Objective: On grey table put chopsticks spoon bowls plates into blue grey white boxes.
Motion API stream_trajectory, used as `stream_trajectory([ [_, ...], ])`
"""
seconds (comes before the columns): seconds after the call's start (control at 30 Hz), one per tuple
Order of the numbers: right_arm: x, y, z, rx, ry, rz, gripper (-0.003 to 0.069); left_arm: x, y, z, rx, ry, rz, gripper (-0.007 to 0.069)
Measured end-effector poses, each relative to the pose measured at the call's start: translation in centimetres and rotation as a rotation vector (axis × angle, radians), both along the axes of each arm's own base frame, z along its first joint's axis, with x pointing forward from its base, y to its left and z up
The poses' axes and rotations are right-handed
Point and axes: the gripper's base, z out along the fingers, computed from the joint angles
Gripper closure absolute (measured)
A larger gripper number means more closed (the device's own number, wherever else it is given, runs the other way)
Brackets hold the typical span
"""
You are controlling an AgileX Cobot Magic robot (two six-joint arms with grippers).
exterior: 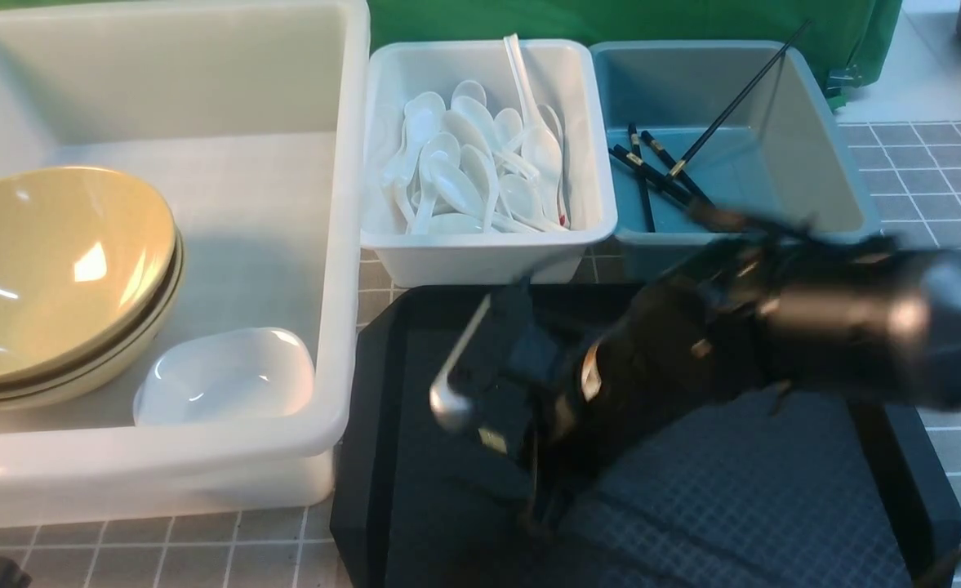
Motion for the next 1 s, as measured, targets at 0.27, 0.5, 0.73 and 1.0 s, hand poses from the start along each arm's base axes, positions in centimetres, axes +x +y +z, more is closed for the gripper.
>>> stream_trajectory([
  [0.27, 6.0, -6.3, 11.9, 0.453, -0.719, -0.225, 0.0589, 0.0, 0.0, 0.2, -0.004, -0.022, 0.001, 0.0632],
  [0.5, 13.6, -11.2, 8.2, 0.553, -0.791, -0.482, 0.0512, 0.0, 0.0, 0.2, -0.004, -0.022, 0.001, 0.0632],
  [0.73, 15.5, -13.1, 2.9, 0.486, -0.513, -0.651, 0.0355, 0.0, 0.0, 0.2, -0.004, -0.022, 0.001, 0.0632],
  [1.0, 7.9, -14.3, 9.9, 0.396, -0.421, -0.623, 0.0507, 0.0, 0.0, 0.2, -0.003, -0.017, 0.001, 0.0632],
])
